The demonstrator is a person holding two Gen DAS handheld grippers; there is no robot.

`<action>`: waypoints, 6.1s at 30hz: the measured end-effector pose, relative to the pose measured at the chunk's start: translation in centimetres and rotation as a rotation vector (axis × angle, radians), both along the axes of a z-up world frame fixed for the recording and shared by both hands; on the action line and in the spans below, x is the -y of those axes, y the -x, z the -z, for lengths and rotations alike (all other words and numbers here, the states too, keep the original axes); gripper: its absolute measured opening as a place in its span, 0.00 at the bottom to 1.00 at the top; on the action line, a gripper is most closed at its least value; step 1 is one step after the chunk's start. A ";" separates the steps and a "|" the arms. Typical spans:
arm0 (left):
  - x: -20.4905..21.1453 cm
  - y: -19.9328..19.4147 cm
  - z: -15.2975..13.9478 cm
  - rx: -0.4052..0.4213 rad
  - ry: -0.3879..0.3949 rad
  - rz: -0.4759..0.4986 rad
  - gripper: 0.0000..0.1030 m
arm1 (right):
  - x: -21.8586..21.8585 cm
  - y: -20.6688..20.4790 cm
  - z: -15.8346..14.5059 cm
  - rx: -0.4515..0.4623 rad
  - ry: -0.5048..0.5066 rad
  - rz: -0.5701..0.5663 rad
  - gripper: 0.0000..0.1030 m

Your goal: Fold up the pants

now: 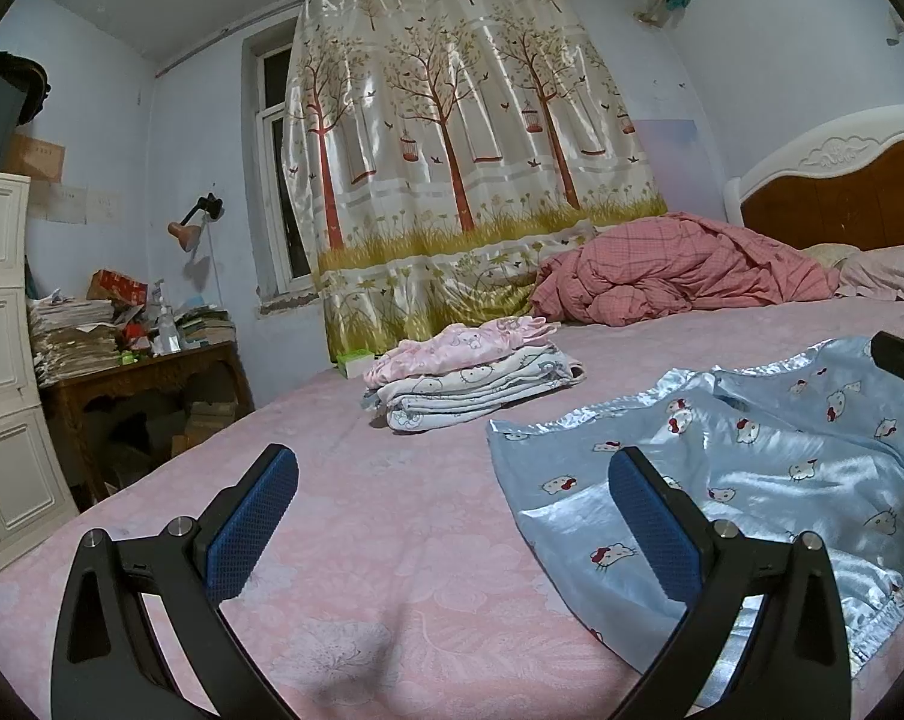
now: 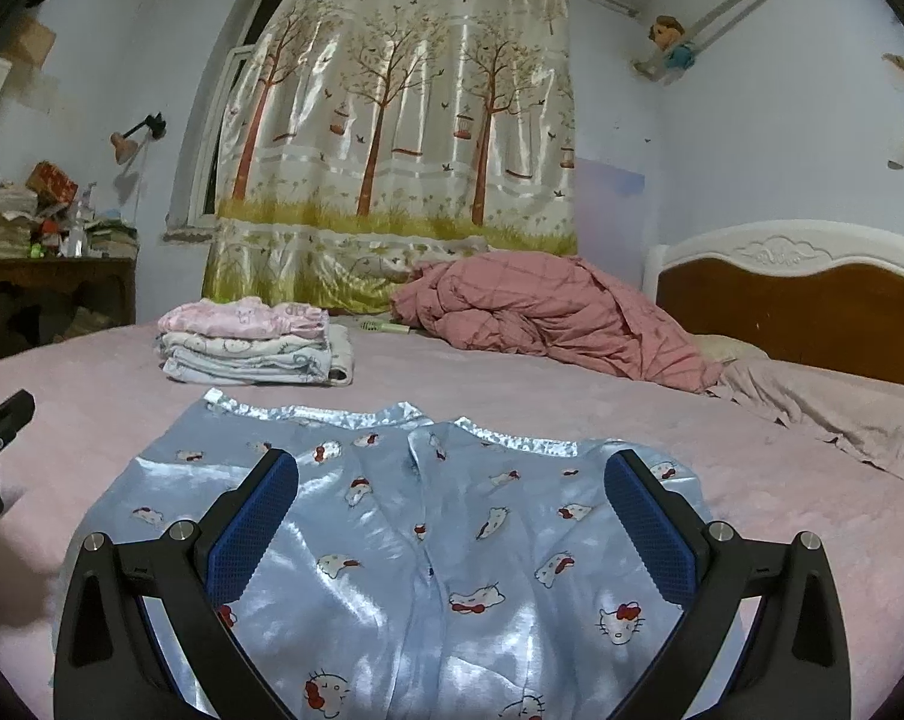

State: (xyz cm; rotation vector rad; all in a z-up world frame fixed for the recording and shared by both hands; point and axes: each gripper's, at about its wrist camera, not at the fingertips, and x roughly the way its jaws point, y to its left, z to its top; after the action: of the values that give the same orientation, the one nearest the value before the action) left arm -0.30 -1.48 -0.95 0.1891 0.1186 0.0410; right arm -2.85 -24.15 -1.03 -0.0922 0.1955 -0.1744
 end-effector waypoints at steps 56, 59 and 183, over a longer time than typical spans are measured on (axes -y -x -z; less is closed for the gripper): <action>-0.8 -1.9 0.2 -0.110 0.009 -0.026 1.00 | -0.5 -0.5 -0.5 -0.036 0.007 0.010 1.00; -1.1 -1.5 0.1 -0.097 0.027 -0.022 1.00 | -0.6 -0.5 -0.5 -0.034 0.017 0.010 1.00; 4.1 -27.4 -7.9 -0.507 0.277 0.200 0.40 | 13.6 -29.0 -9.2 -0.372 -0.302 -0.095 0.29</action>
State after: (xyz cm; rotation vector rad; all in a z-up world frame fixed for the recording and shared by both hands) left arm 27.09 -5.61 6.93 -0.0705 0.6062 -0.2241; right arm 26.11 -37.73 8.18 0.1684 0.5847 -0.0302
